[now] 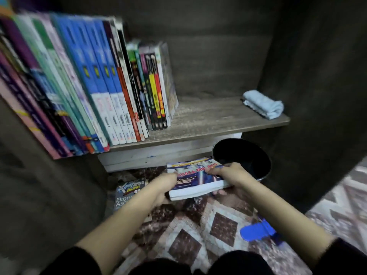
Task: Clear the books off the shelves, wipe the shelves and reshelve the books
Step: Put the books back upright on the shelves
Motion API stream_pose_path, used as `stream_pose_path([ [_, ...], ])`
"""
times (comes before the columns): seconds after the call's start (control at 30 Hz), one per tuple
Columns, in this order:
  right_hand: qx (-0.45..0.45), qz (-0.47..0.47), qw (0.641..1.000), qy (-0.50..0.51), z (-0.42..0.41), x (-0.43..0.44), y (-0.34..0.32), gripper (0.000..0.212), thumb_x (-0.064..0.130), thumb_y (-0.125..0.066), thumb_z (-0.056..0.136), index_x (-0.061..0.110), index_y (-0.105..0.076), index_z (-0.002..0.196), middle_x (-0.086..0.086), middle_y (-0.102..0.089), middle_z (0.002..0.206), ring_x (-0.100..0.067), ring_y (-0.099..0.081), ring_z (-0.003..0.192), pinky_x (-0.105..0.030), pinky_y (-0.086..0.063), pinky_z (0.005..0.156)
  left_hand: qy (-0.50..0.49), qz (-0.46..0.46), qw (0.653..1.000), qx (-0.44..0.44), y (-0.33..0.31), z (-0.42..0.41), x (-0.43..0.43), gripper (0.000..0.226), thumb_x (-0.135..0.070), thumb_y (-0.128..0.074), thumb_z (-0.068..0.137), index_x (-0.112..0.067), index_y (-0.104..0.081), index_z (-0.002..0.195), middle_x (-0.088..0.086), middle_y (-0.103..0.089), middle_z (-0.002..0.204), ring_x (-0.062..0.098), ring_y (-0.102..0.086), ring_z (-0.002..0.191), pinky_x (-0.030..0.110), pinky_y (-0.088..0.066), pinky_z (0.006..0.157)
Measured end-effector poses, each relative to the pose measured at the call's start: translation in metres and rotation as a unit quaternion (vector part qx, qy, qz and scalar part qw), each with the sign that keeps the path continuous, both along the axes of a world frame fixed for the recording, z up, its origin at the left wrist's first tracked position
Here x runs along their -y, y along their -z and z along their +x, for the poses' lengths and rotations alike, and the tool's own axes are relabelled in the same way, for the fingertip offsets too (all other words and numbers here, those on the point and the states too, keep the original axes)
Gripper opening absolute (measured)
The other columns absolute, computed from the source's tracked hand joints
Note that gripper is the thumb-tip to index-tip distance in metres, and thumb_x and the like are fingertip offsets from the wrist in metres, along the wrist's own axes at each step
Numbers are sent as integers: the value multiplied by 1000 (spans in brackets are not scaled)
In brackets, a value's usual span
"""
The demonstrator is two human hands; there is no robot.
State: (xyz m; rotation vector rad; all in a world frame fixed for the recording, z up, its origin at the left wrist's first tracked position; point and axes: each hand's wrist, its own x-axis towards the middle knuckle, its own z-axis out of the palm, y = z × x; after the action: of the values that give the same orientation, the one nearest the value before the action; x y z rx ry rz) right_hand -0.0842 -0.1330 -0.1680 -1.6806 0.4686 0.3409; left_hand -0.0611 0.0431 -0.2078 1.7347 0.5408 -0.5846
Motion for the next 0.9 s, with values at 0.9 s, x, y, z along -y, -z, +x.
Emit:
stream_pose_path([
  [0.9, 184, -26, 978, 93, 30, 41, -93, 18, 21, -79, 77, 24, -62, 82, -9, -73, 83, -16, -65, 58, -24, -47, 40, -126, -256, 957, 55, -113, 30, 62, 34, -32, -58, 91, -6, -57, 113, 10, -65, 80, 21, -60, 71, 35, -47, 68],
])
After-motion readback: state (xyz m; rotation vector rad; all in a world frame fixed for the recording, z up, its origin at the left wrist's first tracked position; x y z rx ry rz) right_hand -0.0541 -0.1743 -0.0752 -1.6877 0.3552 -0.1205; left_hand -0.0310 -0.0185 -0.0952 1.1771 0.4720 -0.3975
